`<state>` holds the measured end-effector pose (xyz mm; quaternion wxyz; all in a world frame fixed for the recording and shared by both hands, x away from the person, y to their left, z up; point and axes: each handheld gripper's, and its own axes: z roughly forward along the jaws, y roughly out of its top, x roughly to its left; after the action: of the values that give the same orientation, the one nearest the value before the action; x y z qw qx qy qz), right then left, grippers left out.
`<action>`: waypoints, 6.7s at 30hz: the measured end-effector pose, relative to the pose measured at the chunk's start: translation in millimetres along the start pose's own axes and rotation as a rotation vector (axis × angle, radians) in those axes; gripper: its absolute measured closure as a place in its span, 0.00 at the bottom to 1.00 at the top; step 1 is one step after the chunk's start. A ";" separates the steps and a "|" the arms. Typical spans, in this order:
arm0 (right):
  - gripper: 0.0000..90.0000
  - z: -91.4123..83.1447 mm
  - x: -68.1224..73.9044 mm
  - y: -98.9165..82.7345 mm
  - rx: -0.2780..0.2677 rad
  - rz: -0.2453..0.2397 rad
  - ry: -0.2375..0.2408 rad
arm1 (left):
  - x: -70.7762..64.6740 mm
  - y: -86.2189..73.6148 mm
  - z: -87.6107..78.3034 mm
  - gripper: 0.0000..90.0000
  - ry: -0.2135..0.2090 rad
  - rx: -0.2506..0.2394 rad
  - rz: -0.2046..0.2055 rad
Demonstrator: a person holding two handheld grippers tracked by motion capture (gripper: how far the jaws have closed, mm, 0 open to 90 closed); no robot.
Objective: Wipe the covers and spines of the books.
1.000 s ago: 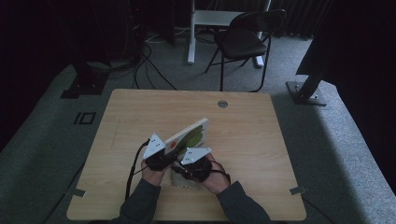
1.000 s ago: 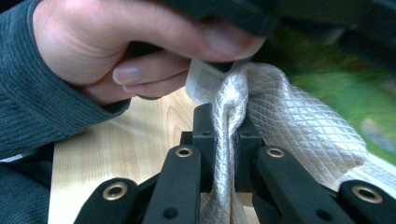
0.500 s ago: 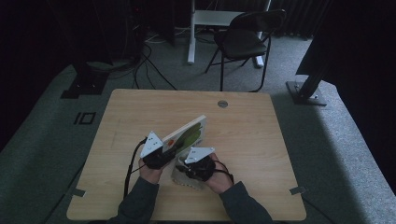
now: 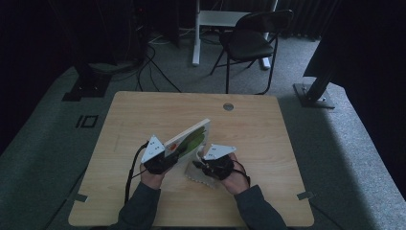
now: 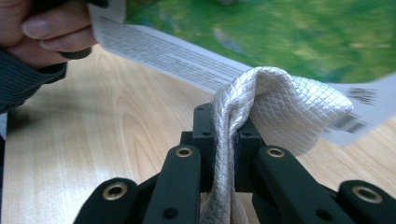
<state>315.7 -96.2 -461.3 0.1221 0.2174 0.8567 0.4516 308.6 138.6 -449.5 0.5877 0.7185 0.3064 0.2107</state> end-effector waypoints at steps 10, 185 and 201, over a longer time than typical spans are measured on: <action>0.93 -12.4 -13.6 -2.0 -0.014 0.018 -0.067 | -1.8 0.5 -6.0 0.87 -0.006 -0.004 0.004; 0.93 38.1 17.3 -10.2 0.035 0.012 0.046 | -11.0 -0.7 -2.6 0.87 -0.048 -0.007 0.004; 0.93 40.8 27.4 -6.6 0.032 -0.009 0.071 | -11.1 -2.8 -1.3 0.87 -0.042 -0.006 -0.004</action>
<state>306.5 -56.9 -490.0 0.0902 0.1994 0.8685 0.4449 299.3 132.3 -451.3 0.5964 0.7206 0.2949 0.1953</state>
